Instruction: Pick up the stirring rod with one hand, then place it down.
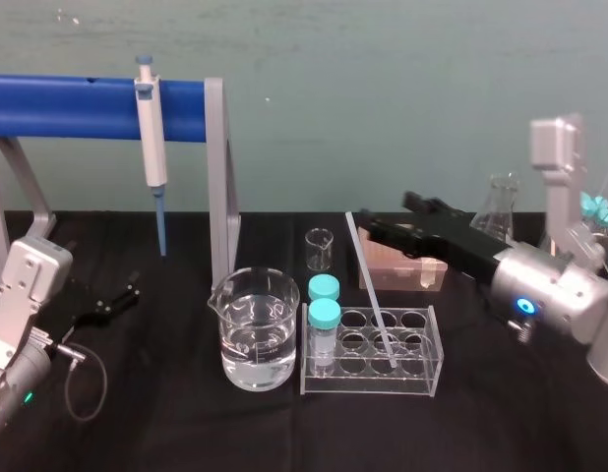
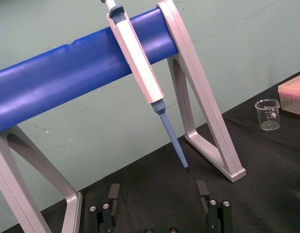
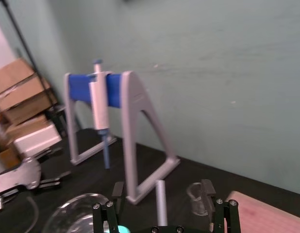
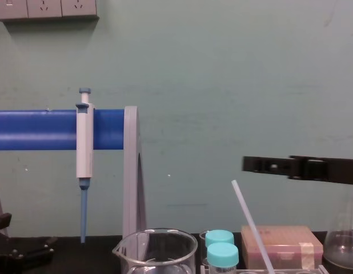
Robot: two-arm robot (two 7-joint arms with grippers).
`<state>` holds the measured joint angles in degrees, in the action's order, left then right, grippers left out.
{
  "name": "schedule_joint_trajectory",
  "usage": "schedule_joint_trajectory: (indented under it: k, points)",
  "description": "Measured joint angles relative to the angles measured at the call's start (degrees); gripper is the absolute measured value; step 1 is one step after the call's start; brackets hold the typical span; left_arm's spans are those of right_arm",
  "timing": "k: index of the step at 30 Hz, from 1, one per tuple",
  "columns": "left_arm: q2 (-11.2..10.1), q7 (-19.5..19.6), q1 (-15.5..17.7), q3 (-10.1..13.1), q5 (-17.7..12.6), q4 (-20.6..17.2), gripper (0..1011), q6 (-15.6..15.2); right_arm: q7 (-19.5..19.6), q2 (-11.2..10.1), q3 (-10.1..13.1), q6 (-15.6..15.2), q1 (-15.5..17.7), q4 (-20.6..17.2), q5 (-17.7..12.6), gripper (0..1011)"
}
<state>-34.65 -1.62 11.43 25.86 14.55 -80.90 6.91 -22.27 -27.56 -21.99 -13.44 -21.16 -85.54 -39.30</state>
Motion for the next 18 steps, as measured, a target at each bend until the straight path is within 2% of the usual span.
schedule_joint_trajectory:
  k: [4, 7, 12, 18]
  points:
    - [0.0, 0.0, 0.0, 0.0, 0.0, 0.0, 1000, 0.0, -0.2, 0.7, -2.5, -3.1, -2.8, 1.2, 0.4, 1000]
    - [0.0, 0.0, 0.0, 0.0, 0.0, 0.0, 1000, 0.0, 1.2, 2.3, -4.8, -6.4, -5.8, 3.7, 1.5, 1000]
    - [0.0, 0.0, 0.0, 0.0, 0.0, 0.0, 1000, 0.0, 3.5, 4.3, -6.3, -8.9, -8.2, 6.8, 2.8, 1000]
    - [0.0, 0.0, 0.0, 0.0, 0.0, 0.0, 1000, 0.0, 4.1, 5.7, -7.3, -10.7, -9.7, 9.5, 4.0, 1000]
